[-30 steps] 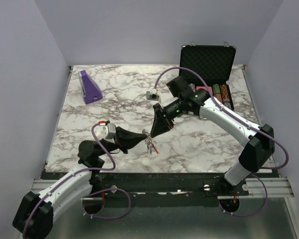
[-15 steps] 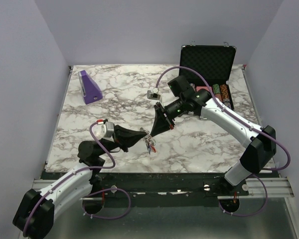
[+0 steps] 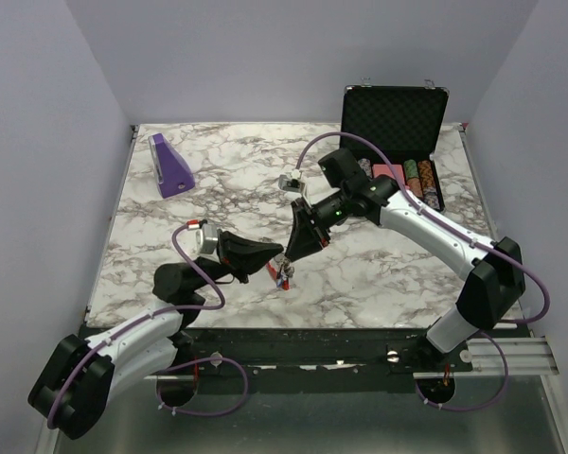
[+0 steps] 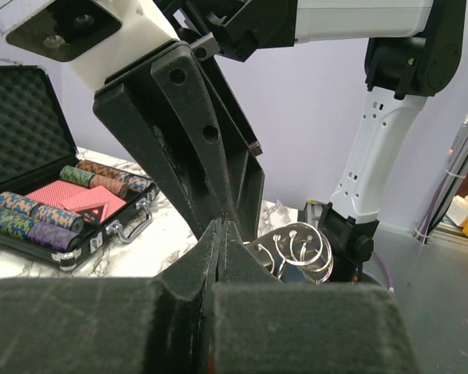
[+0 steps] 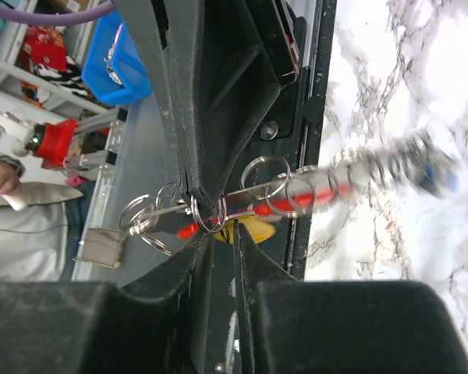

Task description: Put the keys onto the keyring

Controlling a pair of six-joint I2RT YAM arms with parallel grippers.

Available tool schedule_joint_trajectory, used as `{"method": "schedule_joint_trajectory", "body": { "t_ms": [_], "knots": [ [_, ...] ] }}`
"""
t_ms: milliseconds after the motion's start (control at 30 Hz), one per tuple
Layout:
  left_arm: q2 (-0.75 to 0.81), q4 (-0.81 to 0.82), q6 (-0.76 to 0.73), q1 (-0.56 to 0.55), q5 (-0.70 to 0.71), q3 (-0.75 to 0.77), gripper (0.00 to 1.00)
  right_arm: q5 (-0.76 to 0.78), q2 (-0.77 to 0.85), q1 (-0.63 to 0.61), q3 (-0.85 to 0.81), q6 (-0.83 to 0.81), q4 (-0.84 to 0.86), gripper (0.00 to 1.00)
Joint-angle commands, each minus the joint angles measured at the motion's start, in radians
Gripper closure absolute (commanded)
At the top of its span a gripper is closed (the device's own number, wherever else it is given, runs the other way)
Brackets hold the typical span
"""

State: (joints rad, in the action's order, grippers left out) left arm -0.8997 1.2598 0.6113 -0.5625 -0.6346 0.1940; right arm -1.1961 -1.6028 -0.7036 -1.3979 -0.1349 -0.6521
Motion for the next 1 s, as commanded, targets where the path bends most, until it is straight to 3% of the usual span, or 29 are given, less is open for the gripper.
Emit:
{"method": "schedule_joint_trajectory", "body": {
  "t_ms": [0, 300, 467, 567, 667, 967],
  "knots": [
    [0.025, 0.070, -0.008, -0.008, 0.018, 0.019, 1.00, -0.005, 0.055, -0.004, -0.004, -0.058, -0.030, 0.67],
    [0.128, -0.082, -0.051, -0.007, -0.002, -0.013, 1.00, 0.070, 0.098, 0.019, -0.088, -0.327, -0.210, 0.50],
    [0.125, -0.071, -0.033, -0.007, -0.008, -0.016, 1.00, 0.029, 0.110, 0.019, -0.096, -0.475, -0.230, 0.48],
    [0.101, -0.033, -0.012, -0.007, -0.013, -0.016, 1.00, -0.002, 0.099, 0.019, -0.089, -0.499, -0.186, 0.50],
    [0.087, 0.004, 0.008, -0.007, -0.014, -0.016, 1.00, -0.029, 0.087, 0.015, -0.082, -0.480, -0.132, 0.57],
    [0.073, 0.021, 0.018, -0.007, -0.005, -0.010, 1.00, 0.016, 0.073, -0.005, -0.050, -0.427, -0.035, 0.65]
  ]
}}
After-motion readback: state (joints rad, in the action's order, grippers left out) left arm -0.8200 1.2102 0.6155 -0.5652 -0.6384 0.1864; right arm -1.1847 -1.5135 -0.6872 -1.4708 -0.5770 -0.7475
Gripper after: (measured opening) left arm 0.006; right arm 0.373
